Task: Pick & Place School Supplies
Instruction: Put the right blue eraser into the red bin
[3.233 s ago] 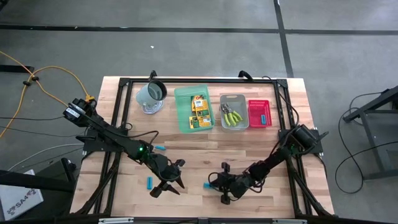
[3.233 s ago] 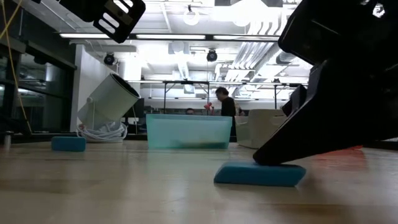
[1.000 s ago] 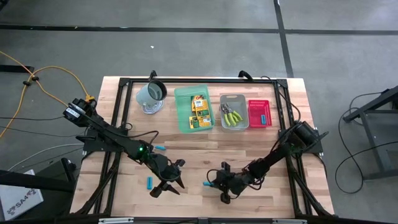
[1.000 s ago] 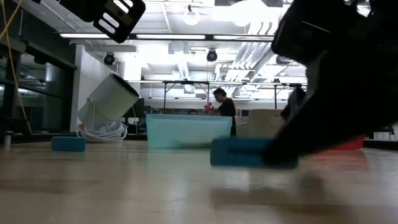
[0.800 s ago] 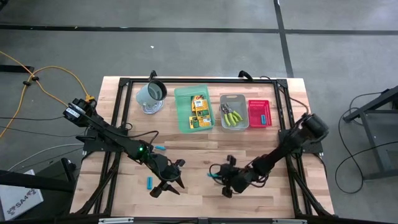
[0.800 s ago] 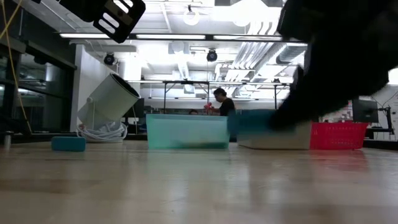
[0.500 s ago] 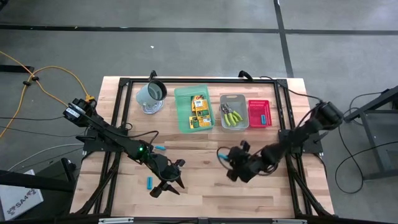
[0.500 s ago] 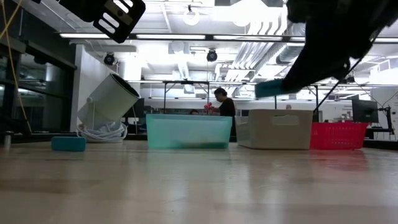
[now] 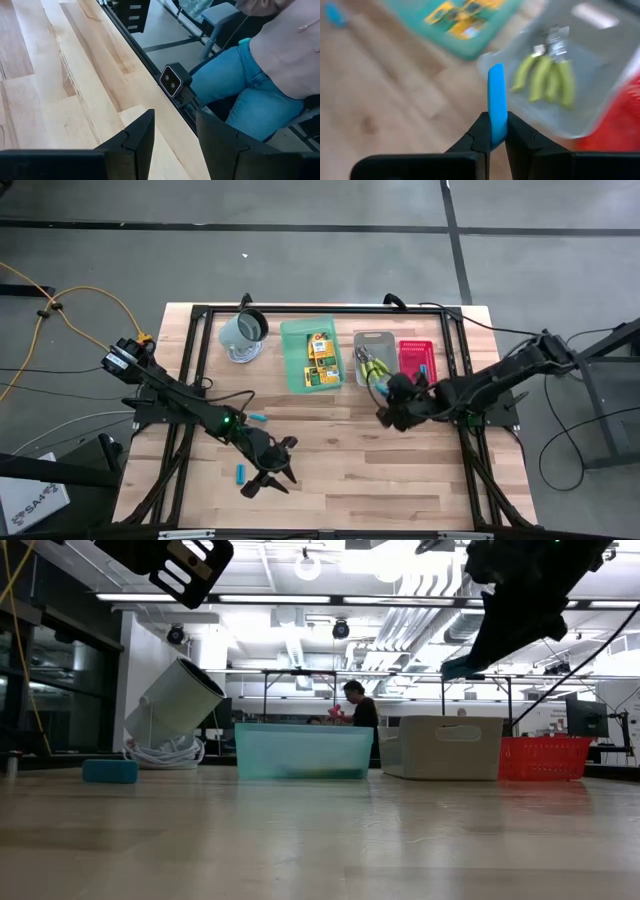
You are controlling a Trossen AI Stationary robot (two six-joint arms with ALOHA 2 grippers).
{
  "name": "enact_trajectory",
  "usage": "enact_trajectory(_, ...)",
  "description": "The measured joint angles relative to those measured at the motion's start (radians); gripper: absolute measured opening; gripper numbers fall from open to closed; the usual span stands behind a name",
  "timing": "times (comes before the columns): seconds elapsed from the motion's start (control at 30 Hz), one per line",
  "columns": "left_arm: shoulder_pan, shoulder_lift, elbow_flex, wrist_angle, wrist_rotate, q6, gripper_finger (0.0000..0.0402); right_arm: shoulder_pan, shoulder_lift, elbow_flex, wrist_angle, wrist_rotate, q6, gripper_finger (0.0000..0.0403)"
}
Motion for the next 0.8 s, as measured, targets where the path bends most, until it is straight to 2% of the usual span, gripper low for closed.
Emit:
enact_trajectory(0.53,-0.005,0.000,0.000,0.005,0.000,0.000,0.0142,-0.206,-0.156,-0.006,-0.267,0.041,0.041,0.0028)
enact_trajectory(0.8,-0.005,0.000,0.000,0.008,0.000,0.000,0.0142,-0.315,-0.261,-0.148,-0.251,0.040,0.056,0.0028)
